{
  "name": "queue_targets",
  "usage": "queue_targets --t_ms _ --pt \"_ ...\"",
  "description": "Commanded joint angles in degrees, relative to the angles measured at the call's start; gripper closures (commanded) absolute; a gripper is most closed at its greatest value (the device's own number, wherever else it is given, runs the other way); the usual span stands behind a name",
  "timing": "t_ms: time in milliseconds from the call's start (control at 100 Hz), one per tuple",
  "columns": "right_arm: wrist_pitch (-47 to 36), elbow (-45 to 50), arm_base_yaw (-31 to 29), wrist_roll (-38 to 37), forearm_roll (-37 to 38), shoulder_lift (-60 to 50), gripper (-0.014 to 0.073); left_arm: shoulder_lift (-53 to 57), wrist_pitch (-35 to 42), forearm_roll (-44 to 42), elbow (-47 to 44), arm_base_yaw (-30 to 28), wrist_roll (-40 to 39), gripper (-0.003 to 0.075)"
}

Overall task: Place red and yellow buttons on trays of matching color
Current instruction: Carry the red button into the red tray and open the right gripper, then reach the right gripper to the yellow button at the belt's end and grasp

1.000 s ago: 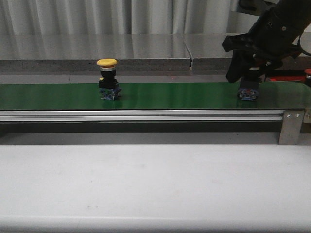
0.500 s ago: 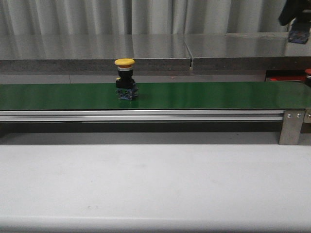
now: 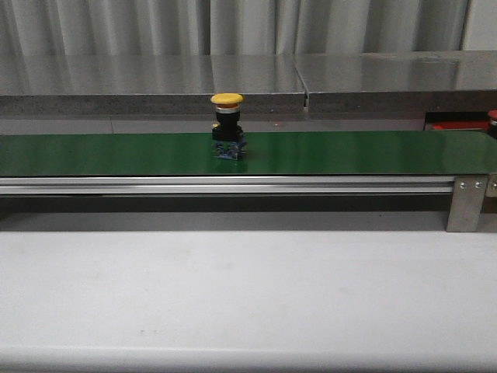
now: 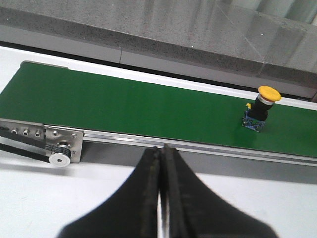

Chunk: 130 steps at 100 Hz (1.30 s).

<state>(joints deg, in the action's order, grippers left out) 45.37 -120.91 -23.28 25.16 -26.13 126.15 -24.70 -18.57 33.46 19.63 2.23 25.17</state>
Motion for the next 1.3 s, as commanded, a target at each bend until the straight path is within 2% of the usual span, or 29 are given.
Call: queue_targets --t_ms 0,410,900,950,1020,1100,1160,1290 --pt "-2.67 -3.79 -1.10 -0.06 -0.97 -1.26 0.0356 -0.16 3.90 1.22 1.51 0.49 0.01 0.0739" --pt "-7.57 -6.18 -1.16 -0.06 -1.61 7.07 0.0356 -0.16 3.90 1.22 1.51 0.49 0.01 0.0739" --pt "-8.22 -6.50 -1.16 -0.06 -1.74 12.11 0.0349 -0.16 3.90 1.22 1.51 0.49 0.01 0.0739" --pt "-8.08 -6.50 -1.16 -0.06 -1.85 12.11 0.0321 -0.16 3.90 1.22 1.51 0.49 0.01 0.0739" --pt "-8.14 -6.59 -1.16 -0.06 -1.84 11.98 0.0234 -0.16 3.90 1.22 1.51 0.49 0.01 0.0739" --pt "-8.04 -7.16 -1.23 -0.06 -2.31 11.89 0.0091 -0.16 3.90 1.22 1.51 0.49 0.01 0.0739" --pt "-7.15 -8.02 -1.35 -0.07 -2.89 11.89 0.0027 -0.16 3.90 1.22 1.51 0.49 0.01 0.0739" --pt "-4.38 -10.79 -1.75 -0.12 -3.09 11.77 -0.0002 -0.16 3.90 1.22 1.51 0.49 0.01 0.0739"
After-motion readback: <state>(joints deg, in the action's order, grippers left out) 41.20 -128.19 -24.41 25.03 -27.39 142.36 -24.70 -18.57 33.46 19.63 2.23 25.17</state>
